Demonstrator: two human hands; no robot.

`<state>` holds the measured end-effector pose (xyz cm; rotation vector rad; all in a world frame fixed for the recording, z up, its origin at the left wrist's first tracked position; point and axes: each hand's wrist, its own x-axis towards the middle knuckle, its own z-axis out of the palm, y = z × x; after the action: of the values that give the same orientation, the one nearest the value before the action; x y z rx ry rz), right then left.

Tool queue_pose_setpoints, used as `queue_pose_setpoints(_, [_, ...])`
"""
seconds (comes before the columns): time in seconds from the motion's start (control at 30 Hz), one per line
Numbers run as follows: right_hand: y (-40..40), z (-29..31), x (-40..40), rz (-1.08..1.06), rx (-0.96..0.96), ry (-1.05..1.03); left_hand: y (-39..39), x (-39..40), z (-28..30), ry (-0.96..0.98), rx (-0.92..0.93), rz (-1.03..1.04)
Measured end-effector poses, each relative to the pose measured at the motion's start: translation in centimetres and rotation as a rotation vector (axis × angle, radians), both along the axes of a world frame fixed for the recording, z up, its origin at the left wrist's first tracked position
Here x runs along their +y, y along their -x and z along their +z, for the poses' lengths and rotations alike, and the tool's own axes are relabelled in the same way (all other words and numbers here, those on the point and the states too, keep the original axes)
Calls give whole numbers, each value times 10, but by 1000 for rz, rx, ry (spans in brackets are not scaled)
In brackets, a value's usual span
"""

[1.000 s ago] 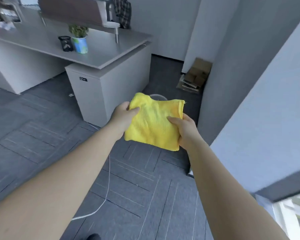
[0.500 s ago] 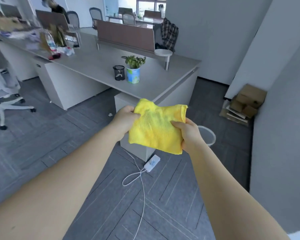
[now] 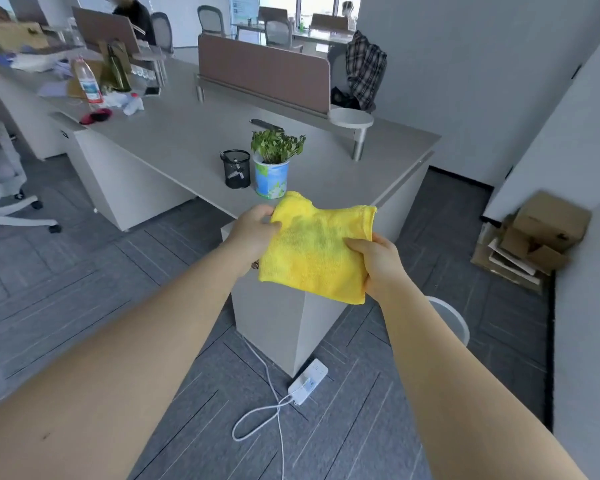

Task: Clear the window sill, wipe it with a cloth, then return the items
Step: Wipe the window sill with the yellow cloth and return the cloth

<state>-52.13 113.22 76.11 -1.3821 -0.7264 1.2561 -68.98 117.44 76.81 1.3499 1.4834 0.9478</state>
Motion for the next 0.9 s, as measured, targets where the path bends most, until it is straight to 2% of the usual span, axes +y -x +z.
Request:
queue_pose_setpoints(0.2, [3, -26, 89, -26, 15, 78, 3, 96, -26, 48, 54, -29])
queue_pose_setpoints(0.4, [13, -66, 180, -146, -29, 157, 6, 208, -70, 120, 91, -167])
queue_pose_setpoints(0.7, [21, -138, 270, -385, -257, 336, -9, 329, -146, 188, 220, -446])
queue_pose_setpoints(0.9, [26, -164, 291, -390, -453, 427, -14, 356, -177, 138, 432, -543])
